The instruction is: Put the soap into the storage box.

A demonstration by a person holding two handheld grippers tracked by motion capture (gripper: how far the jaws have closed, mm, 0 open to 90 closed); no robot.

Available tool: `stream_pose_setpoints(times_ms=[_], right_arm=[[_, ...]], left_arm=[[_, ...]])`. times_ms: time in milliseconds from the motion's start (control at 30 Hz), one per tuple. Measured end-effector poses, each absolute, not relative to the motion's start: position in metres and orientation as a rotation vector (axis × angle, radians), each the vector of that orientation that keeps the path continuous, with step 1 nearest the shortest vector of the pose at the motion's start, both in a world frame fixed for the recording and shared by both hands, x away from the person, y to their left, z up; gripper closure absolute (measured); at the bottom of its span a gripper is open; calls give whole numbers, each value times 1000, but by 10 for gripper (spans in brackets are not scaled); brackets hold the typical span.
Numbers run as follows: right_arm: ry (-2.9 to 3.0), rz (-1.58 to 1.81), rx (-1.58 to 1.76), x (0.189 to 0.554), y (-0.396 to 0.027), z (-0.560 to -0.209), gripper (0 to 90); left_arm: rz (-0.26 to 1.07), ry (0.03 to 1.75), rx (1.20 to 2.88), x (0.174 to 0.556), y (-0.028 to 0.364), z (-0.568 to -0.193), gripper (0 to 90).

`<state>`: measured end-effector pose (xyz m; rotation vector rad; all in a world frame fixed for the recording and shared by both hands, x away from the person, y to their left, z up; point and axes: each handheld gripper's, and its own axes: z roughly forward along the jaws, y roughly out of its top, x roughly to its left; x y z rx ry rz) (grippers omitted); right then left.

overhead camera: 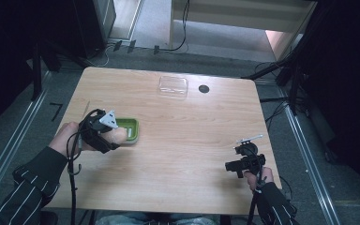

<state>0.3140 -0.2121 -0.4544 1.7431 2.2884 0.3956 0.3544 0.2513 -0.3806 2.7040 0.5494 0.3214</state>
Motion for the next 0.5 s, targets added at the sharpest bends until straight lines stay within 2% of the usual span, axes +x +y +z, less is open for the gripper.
stream_pose_setpoints(times_ms=[500], right_arm=[[2293, 393, 1741, 314, -212, -455, 144]], left_arm=[[324, 529, 2699, 367, 253, -380, 335]])
